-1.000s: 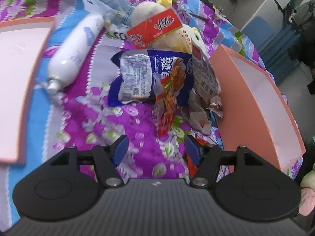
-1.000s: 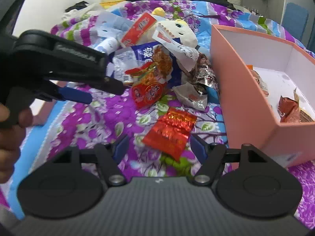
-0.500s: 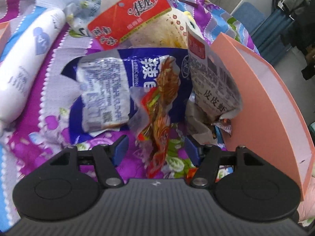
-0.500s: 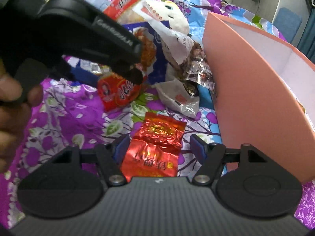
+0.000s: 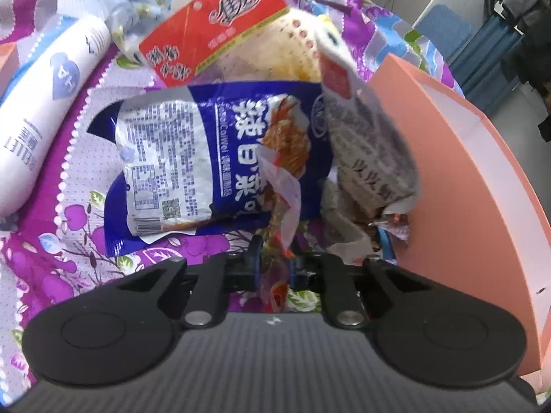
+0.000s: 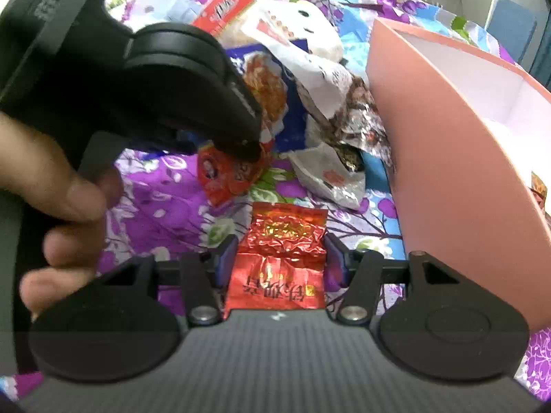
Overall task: Organize snacks
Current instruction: 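Grasp a clear wrapper with the left gripper while the right grasps a red packet, then carry the held snacks over the pink box with both grippers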
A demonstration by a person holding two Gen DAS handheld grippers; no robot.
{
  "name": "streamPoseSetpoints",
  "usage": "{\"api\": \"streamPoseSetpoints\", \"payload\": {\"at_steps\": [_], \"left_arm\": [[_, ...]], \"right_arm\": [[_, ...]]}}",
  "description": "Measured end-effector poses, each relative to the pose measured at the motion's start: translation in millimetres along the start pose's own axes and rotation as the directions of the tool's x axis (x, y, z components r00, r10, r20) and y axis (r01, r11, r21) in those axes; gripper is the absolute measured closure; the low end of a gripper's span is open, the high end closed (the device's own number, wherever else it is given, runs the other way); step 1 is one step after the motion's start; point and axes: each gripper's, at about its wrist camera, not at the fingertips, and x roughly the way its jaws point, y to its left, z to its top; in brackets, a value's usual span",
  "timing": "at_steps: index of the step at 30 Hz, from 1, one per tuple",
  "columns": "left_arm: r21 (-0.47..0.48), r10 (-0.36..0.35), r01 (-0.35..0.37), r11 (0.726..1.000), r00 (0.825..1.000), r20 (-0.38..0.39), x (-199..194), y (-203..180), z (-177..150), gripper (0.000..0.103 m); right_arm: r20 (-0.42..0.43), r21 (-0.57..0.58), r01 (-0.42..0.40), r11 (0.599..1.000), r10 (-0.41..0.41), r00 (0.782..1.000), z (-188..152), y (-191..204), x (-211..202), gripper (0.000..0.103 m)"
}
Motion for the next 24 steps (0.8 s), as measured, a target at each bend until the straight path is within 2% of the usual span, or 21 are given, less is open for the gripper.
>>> {"api": "streamPoseSetpoints", "payload": {"at_steps": [6, 13, 24], "left_arm": [[0.0, 0.027, -0.027, 1.0, 0.999, 0.02, -27.9, -12.5, -11.5, 0.091], [-0.02, 0.033, -0.032, 0.999, 0.998, 0.044, -82.2, -18.7, -35.0, 0.091], [-0.049, 0.05, -0.045, 0.998, 0.993, 0.108, -168.3, -36.8, -90.2, 0.091]], "right_arm": [[0.013, 0.002, -0.049, 0.999, 0.049, 0.999, -8.8, 0.0, -24.1, 0.046], [0.028, 0.016, -0.113, 0.993, 0.113, 0.993, -24.2, -7.1, -64.1, 0.046], [0.101, 0.021, -0.133, 0.991, 0.131, 0.986, -45.8, -23.8, -128.4, 0.046]]}}
